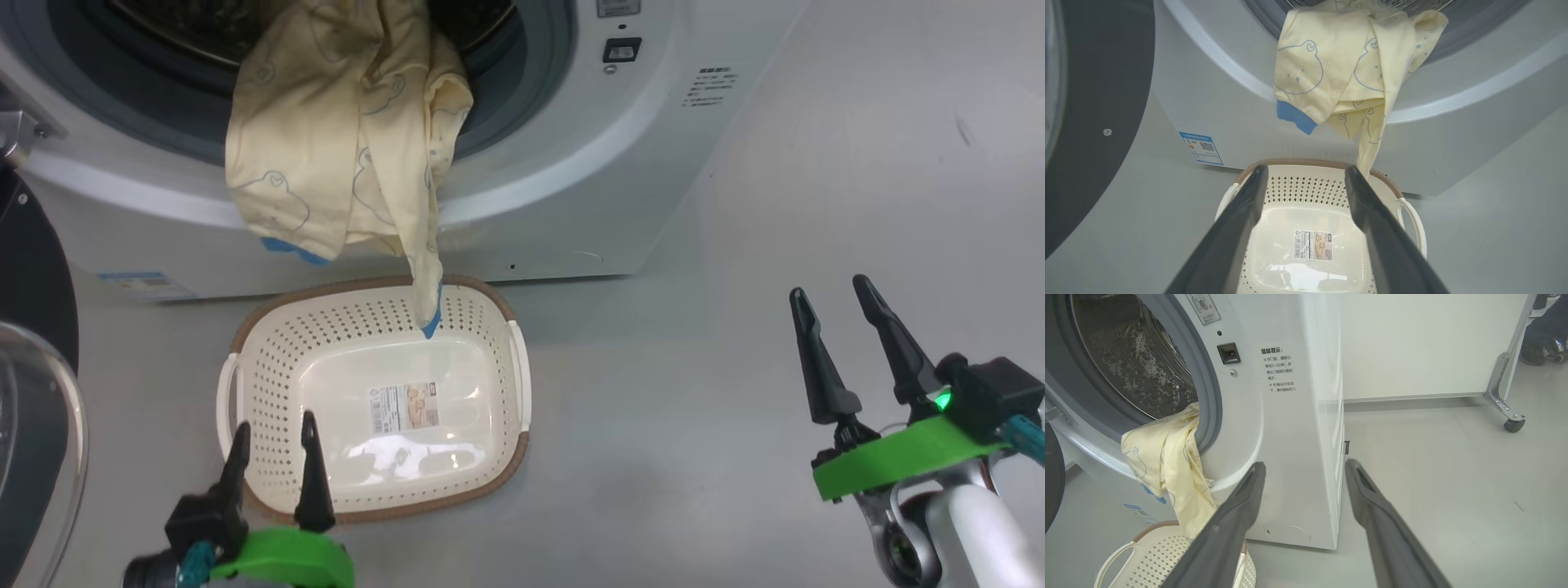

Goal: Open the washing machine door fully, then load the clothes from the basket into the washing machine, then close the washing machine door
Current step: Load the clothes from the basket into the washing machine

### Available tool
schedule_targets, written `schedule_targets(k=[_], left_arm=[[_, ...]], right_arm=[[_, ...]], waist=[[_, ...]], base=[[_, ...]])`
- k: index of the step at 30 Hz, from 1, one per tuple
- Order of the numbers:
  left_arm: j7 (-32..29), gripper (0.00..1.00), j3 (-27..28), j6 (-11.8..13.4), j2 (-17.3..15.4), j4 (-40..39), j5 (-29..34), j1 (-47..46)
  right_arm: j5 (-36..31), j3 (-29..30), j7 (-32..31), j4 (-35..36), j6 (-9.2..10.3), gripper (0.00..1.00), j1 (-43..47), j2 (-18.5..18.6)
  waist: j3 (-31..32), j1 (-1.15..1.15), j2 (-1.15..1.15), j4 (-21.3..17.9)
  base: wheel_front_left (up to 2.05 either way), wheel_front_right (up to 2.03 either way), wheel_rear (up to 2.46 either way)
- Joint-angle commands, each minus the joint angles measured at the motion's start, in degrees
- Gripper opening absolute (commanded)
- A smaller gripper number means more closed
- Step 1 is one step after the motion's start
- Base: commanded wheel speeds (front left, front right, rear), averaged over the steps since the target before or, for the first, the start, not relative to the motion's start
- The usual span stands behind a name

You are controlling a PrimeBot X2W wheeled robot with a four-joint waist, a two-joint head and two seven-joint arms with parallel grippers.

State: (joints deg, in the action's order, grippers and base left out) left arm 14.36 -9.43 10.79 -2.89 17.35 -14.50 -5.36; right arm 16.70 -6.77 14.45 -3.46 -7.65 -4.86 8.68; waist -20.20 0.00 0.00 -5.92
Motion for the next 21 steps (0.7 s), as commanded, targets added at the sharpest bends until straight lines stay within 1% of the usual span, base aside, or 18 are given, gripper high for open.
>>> schedule_targets(k=[1,6,13,21], left_arm=[[0.63,1.0,2.21,-0.18,-0.59,-2.29,0.62,0.94],[0.63,1.0,3.41,-0.88,-0.26,-4.81,1.24,3.87],[0.63,1.0,3.75,-1.37,-0.06,-5.73,1.38,4.22],[0.63,1.0,3.59,-1.14,0.0,-6.11,0.83,4.47]], right_arm=[[-0.31,-0.59,0.55,1.88,0.16,1.0,0.43,0.38],[-0.42,-0.39,0.55,2.17,0.16,1.0,1.35,0.36],[-0.56,0.24,0.55,2.0,0.16,1.0,1.59,0.29],[-0.58,-0.12,0.55,1.67,0.16,1.0,1.41,0.21]], waist=[[0.47,0.0,0.0,-0.65],[0.17,0.0,0.0,-1.16],[-0.22,0.0,0.0,-0.9],[0.17,0.0,0.0,-0.85]], base=[[0.0,0.0,0.0],[0.0,0.0,0.0],[0.0,0.0,0.0],[0.0,0.0,0.0]])
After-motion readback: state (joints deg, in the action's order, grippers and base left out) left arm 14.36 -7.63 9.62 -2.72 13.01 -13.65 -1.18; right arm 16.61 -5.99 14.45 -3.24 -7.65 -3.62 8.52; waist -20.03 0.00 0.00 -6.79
